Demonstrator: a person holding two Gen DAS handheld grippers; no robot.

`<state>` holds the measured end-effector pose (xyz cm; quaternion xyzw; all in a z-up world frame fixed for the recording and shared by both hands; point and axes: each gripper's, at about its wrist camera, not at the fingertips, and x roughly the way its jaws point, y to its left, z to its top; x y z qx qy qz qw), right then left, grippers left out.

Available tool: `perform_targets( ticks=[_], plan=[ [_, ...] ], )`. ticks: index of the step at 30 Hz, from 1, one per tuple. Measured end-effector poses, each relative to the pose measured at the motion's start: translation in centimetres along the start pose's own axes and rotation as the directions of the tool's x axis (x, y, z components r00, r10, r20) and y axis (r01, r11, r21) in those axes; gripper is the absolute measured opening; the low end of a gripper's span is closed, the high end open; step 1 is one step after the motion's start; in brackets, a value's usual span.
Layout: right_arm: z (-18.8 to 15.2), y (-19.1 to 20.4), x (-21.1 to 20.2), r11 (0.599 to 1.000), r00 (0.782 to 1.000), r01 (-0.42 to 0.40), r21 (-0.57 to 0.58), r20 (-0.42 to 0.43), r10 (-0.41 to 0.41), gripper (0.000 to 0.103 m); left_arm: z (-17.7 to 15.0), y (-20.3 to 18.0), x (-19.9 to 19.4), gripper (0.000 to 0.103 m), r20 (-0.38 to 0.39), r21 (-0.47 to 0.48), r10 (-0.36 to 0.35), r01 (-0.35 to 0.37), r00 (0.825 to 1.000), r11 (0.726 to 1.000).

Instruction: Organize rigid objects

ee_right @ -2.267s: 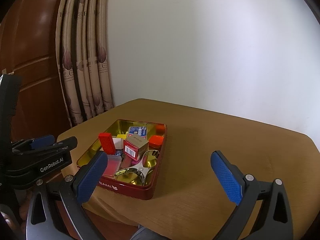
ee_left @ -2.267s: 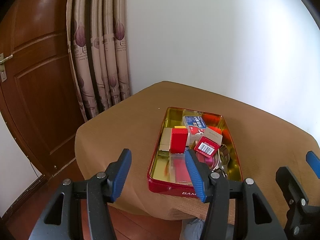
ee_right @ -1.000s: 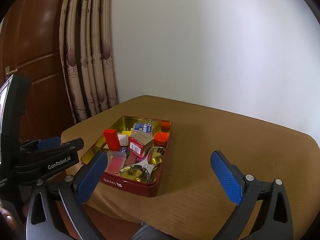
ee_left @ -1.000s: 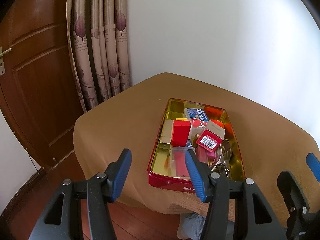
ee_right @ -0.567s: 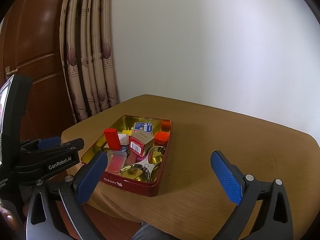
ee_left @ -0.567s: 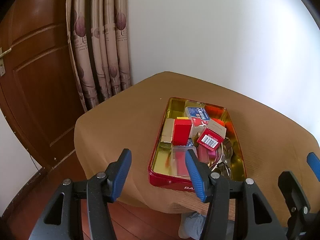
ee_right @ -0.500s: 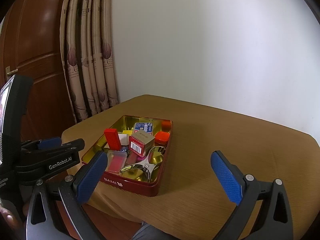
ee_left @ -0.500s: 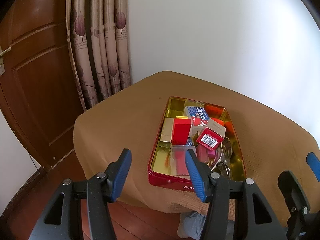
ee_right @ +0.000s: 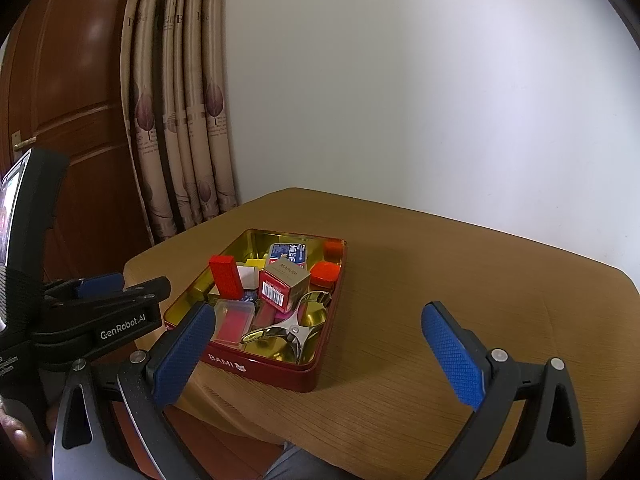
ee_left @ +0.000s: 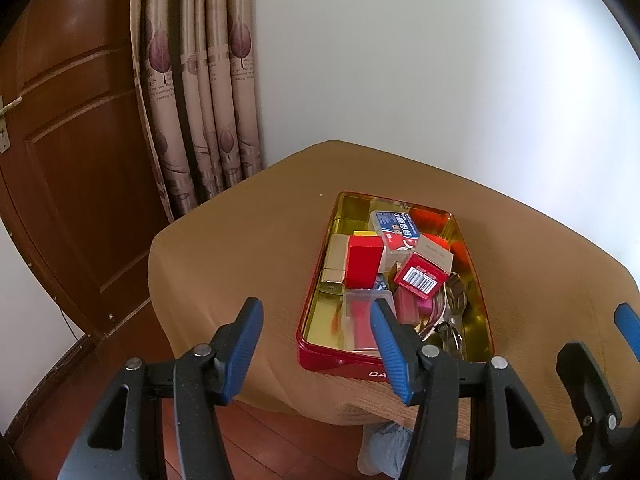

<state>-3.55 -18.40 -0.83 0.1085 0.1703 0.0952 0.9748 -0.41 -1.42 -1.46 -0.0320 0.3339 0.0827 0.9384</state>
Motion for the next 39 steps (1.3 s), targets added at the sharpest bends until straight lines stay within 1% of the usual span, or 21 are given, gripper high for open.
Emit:
perform_targets(
  ticks=[20, 25, 27, 30, 32, 34, 39],
  plan=[
    [-0.3, -0.1, -0.1, 1.0, 1.0, -0.01, -0.003, -0.01, 0.01, 0.102, -0.3, -0.6, 0.4, 0.058, -0.031, 0.033, -0.008, 0.01, 0.999, 0.999],
    [-0.3, -0.2, -0.1, 1.0, 1.0, -0.014, -0.005, -0.017, 0.014, 0.102, -0.5, -1.1, 0.6, 0.07, -0.036, 0.062, 0.0, 0.002, 0.999, 0.998],
    [-0.4, -0.3, -0.2, 1.0, 1.0, -0.015, -0.003, -0.019, 0.015, 0.102, -0.7, -1.4, 0.6, 0.071, -0.036, 0.08, 0.002, 0.001, 0.999, 0.997],
    [-0.4, -0.3, -0.2, 1.0, 1.0, -0.015, -0.005, -0.017, 0.015, 0.102, -0.8, -1.7, 0.6, 0.084, -0.027, 0.096, 0.015, -0.013, 1.0, 0.995],
    [-0.3, -0.3, -0.1, 1.0, 1.0, -0.015, -0.005, -0.018, 0.015, 0.102, -0.8, -1.5, 0.2, 0.084, 0.003, 0.092, 0.003, -0.004, 1.0, 0.996],
    [-0.3, -0.4, -0.1, 1.0, 1.0, -0.017, -0.003, -0.017, 0.017, 0.102, -0.8, -1.5, -0.2, 0.084, 0.034, 0.09, 0.007, -0.01, 0.999, 0.996],
    [-0.2, -0.5, -0.2, 1.0, 1.0, -0.015, 0.009, -0.016, 0.015, 0.103, -0.9, -1.9, -0.3, 0.084, 0.042, 0.111, -0.007, 0.002, 0.999, 0.994]
  ],
)
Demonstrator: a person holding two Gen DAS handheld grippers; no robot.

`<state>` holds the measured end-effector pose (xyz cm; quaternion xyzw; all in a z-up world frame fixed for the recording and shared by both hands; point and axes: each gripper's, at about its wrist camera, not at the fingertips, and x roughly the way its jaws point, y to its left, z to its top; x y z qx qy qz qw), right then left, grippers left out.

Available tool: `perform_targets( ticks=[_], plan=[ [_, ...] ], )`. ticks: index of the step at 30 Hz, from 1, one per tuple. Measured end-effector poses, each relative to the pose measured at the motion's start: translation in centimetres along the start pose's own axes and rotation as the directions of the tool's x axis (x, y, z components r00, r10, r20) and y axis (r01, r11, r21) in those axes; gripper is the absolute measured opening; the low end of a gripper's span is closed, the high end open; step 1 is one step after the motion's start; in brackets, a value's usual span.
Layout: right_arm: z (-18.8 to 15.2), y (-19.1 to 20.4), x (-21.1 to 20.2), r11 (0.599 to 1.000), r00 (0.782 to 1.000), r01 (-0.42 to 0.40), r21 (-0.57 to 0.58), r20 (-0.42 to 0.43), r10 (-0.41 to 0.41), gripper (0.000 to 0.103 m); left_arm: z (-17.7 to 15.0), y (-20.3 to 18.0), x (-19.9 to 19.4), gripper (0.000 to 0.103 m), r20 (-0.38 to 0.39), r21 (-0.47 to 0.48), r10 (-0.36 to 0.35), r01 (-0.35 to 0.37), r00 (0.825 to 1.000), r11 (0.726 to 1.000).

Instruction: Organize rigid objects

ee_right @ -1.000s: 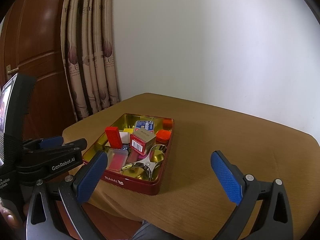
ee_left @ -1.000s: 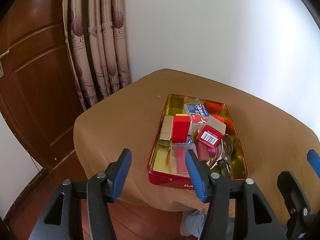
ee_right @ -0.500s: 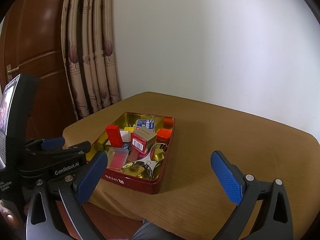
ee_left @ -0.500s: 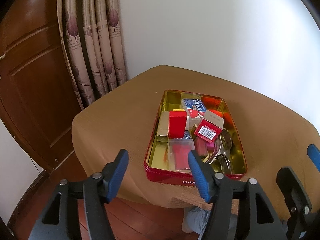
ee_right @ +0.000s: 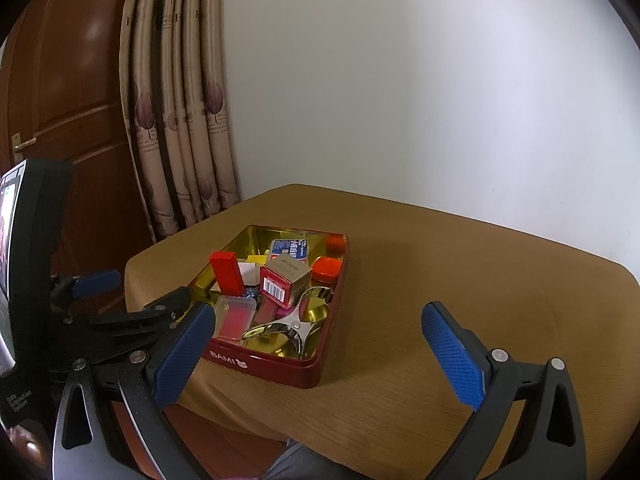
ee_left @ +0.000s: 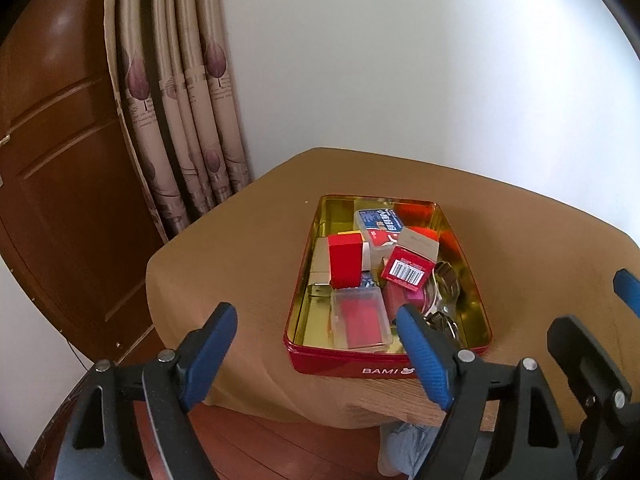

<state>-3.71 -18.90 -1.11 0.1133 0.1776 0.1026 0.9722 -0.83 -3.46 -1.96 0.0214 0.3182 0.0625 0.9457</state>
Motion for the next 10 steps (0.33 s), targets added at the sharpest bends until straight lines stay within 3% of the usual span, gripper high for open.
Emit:
perform_targets(
  ticks=[10],
  plan=[
    [0.52, -0.13, -0.39, 1.0, 1.0, 0.004, -0.002, 0.028, -0.004, 0.103, 0.18, 0.23, 0.25, 0.084, -0.035, -0.024, -0.013, 0.012, 0.999, 1.0]
  ],
)
